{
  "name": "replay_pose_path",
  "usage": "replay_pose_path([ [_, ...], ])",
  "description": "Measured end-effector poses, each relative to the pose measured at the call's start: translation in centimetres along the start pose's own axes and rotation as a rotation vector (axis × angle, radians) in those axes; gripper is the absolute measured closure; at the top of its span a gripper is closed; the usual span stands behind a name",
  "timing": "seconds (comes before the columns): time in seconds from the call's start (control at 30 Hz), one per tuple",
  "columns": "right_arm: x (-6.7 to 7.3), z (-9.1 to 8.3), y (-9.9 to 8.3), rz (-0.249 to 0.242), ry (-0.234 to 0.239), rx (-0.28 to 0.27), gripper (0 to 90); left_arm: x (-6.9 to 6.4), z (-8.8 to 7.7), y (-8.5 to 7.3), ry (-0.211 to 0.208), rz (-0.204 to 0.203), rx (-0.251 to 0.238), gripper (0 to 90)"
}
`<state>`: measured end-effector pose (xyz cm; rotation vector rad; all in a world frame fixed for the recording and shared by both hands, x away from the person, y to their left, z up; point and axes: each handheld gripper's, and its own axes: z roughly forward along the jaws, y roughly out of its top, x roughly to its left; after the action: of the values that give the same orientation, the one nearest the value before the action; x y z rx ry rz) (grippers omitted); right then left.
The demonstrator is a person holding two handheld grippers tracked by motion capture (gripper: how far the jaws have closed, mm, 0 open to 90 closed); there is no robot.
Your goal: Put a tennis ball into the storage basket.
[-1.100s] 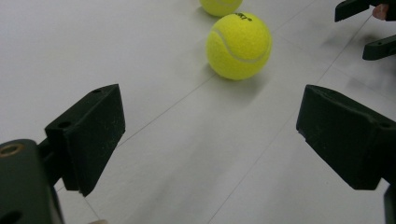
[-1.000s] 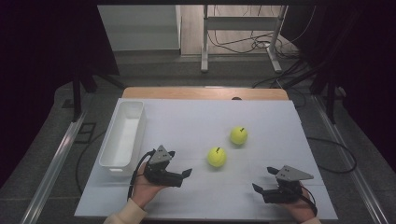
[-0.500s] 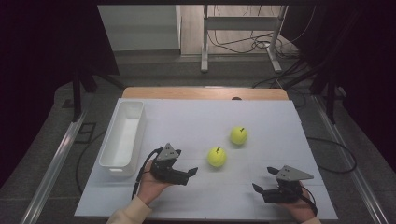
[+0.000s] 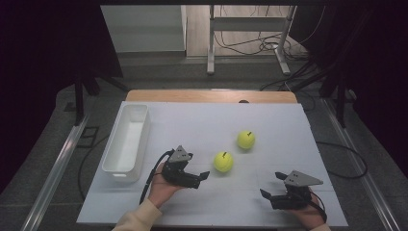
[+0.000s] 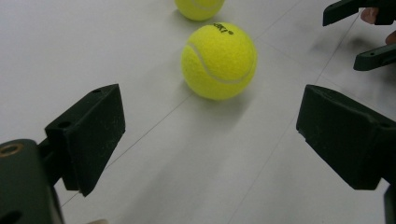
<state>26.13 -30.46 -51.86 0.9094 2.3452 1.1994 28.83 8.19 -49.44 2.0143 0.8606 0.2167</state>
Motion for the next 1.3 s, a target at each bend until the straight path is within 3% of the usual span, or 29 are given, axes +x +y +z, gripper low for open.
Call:
replay_pose_path([
  [0.4,0.0,0.0,0.0,-0.001,0.001,0.000,13.2,0.1,1.1,0.5,-0.009,-0.002,0.013,8.9],
  [1.3,0.0,-0.1,0.0,0.001,-0.004,0.000,13.2,-0.5,4.0,2.2,-0.043,0.037,0.039,8.9],
])
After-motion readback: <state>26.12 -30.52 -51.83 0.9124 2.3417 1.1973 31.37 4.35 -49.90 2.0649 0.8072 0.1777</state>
